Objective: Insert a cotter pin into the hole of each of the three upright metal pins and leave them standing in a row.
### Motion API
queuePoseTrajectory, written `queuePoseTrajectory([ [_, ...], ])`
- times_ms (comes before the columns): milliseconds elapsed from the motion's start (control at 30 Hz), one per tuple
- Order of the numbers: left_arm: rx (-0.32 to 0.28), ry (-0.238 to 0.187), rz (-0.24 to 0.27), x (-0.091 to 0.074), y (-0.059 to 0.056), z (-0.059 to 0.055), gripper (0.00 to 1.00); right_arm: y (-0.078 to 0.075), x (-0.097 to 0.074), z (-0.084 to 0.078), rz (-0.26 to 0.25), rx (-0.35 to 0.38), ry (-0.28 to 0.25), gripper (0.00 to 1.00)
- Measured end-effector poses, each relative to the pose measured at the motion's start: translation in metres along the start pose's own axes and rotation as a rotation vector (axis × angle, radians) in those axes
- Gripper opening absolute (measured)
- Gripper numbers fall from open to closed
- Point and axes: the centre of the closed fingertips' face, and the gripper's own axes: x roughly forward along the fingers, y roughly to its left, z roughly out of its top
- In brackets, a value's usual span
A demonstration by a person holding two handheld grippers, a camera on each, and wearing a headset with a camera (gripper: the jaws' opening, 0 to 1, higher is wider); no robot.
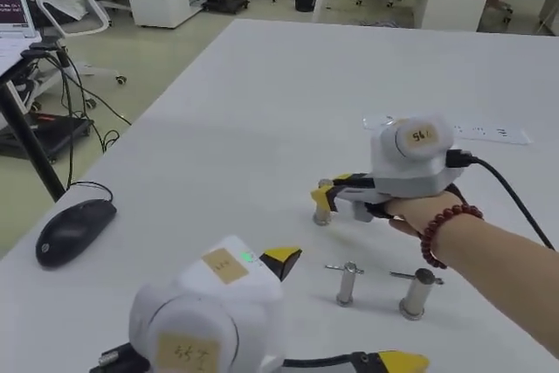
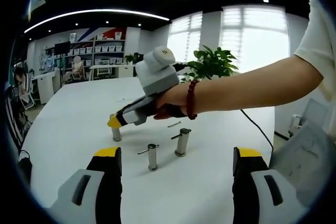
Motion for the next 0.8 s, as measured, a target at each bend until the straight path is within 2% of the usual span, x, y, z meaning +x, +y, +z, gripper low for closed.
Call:
queuePoseTrajectory([
  [367, 0.010, -0.004, -0.012, 0.001, -0.003, 0.001, 0.87, -0.001, -0.027, -0.006, 0.007, -0.027, 0.017, 0.14],
  [800, 0.037, -0.007, -0.028, 0.001, -0.009, 0.002, 0.87, -0.019, -0.064, -0.022, -0.050, -0.014, 0.031, 0.14],
])
